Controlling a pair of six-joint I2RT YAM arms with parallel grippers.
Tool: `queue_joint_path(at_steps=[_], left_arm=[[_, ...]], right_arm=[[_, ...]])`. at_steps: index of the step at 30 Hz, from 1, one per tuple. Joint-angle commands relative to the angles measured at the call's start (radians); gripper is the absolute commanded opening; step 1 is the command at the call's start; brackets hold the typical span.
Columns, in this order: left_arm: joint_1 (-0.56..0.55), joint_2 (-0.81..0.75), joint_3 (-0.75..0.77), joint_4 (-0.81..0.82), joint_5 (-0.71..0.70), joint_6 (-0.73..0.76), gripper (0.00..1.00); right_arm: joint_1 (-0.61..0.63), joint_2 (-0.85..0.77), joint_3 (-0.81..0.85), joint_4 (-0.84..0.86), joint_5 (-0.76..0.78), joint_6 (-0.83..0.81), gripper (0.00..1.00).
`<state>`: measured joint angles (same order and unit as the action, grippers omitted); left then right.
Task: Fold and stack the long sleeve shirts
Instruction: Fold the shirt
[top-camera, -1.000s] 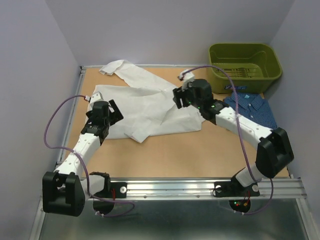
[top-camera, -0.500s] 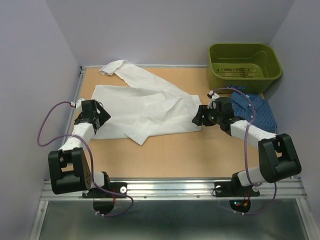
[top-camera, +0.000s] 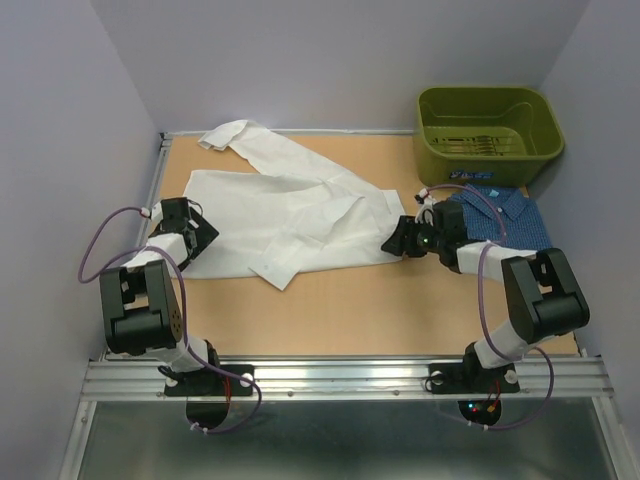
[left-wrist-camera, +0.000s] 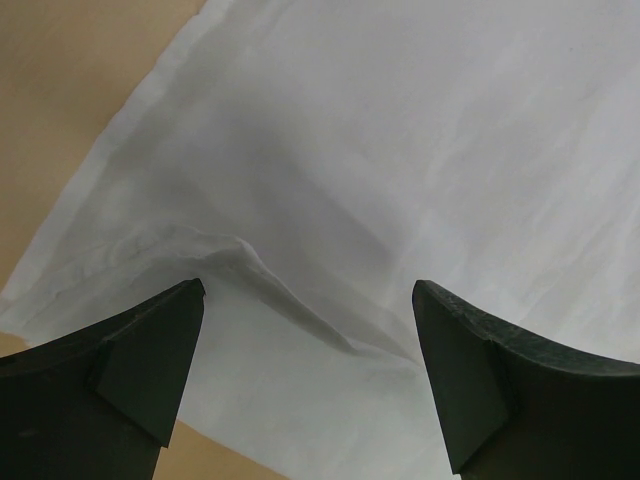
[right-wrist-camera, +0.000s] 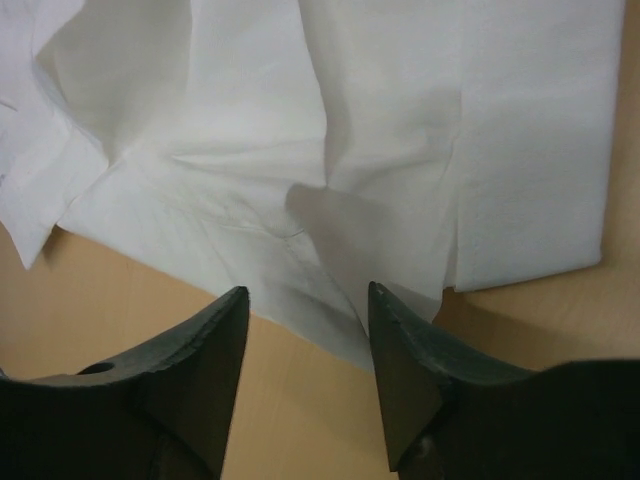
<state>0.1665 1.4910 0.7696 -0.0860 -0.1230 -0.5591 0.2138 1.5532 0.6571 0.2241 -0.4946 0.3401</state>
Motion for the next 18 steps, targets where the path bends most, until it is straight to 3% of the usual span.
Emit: queue_joint_path(at_steps=[1, 5, 6, 9, 18], left_arm=[[0.013, 0.025, 0.031, 0.023, 0.003, -0.010, 0.96], [0.019, 0.044, 0.023, 0.012, 0.002, -0.021, 0.97], [0.021, 0.052, 0.025, 0.003, 0.000, -0.025, 0.96], [0.028, 0.072, 0.028, -0.017, -0.009, -0.032, 0.97], [0.047, 0.109, 0.027, -0.066, -0.001, -0.044, 0.96]], right_arm=[[-0.019, 0.018, -0.034, 0.092, -0.012, 0.020, 0.53], [-0.040, 0.010, -0.057, 0.092, 0.021, 0.039, 0.37], [-0.050, 0.002, -0.072, 0.093, 0.027, 0.045, 0.24], [-0.073, -0.036, -0.097, 0.092, 0.039, 0.066, 0.03], [-0.094, -0.081, -0.157, 0.046, 0.085, 0.092, 0.01]])
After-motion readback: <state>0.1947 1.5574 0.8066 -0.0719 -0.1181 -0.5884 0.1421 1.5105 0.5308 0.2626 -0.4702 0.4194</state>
